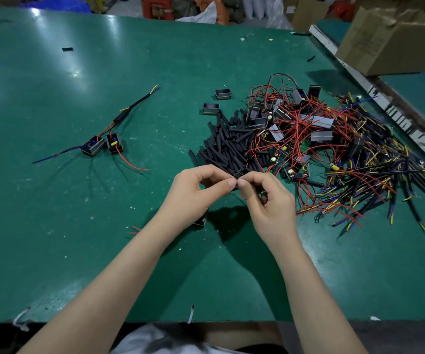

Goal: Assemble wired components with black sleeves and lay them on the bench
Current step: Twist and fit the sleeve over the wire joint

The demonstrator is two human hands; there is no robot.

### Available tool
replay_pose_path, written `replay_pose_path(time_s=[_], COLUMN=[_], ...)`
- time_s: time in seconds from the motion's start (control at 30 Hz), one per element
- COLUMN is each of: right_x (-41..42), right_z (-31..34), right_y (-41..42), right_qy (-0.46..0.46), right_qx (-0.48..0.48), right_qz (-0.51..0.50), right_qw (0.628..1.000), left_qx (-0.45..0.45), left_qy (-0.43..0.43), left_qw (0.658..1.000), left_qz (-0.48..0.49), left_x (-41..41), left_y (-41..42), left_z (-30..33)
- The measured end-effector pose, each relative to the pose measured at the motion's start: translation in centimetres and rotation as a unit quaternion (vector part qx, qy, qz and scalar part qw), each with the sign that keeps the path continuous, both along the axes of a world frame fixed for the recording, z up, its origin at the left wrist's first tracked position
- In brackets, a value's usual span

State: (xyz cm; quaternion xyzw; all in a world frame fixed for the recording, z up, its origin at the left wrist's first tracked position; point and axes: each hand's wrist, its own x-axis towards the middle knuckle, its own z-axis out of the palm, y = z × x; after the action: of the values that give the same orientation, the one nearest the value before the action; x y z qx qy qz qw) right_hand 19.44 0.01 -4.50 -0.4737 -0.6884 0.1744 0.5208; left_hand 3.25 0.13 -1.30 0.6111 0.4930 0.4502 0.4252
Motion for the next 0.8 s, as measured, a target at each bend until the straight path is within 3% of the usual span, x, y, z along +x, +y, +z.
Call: replay_pose_path(time_s=[0.33,0.47,0.67,0.8], right_x=[-0.1,-0.2,-0.2,-0.3], right_z=[0.1,0.4,0.7,0.7], right_y=[0.1,-0.2,-0.4,-0.4], right_qy=[-0.063,-0.061,-0.053,-0.051], right_qx=[0.054,0.037,0.0,-0.026], right_qz=[0.018,0.014,0.019,0.034], right_qw=[0.996,0.997,0.998,0.998], left_qx=[-0.029,0.004,0.061,0.121], left_qy=[0.025,0.074,0.06,0.102], left_qw=[0.998,0.997,0.996,0.987], left_qz=[-0.046,-0.031,-0.008,-0.005], left_x=[-0.8,-1.1,-0.7,-0.7], left_y=[0.6,0.5,0.0,-0.3], left_z=[1.1,0.9,0.8,0.7])
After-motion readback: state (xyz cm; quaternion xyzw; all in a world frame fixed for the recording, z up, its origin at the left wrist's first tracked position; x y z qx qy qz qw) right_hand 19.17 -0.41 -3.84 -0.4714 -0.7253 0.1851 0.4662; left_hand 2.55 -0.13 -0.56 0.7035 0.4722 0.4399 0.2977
